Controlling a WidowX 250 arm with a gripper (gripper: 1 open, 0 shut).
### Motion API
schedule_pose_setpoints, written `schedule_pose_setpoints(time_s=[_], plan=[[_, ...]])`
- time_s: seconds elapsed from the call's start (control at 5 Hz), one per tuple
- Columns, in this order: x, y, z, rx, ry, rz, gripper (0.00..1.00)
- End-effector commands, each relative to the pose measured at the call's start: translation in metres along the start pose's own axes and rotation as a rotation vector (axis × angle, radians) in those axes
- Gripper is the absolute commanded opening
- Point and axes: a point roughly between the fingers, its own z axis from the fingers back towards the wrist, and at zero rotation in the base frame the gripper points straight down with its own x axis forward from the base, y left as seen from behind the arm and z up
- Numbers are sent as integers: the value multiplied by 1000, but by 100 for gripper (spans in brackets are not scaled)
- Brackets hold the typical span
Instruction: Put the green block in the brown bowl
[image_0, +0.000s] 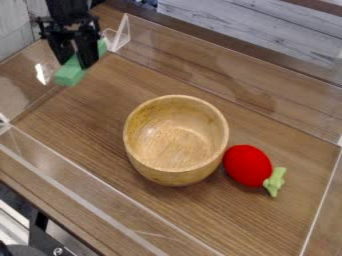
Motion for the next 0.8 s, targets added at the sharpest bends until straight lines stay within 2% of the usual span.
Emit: schedule_pose_setpoints(time_s=[0.0,0.2,0.4,0.6], plan=[[-3,-37,18,3,-75,7,0],[-3,-69,20,-12,-68,-85,0],[-4,-92,20,-17,-47,-200,0],[-10,-117,0,-23,-41,-218,0]])
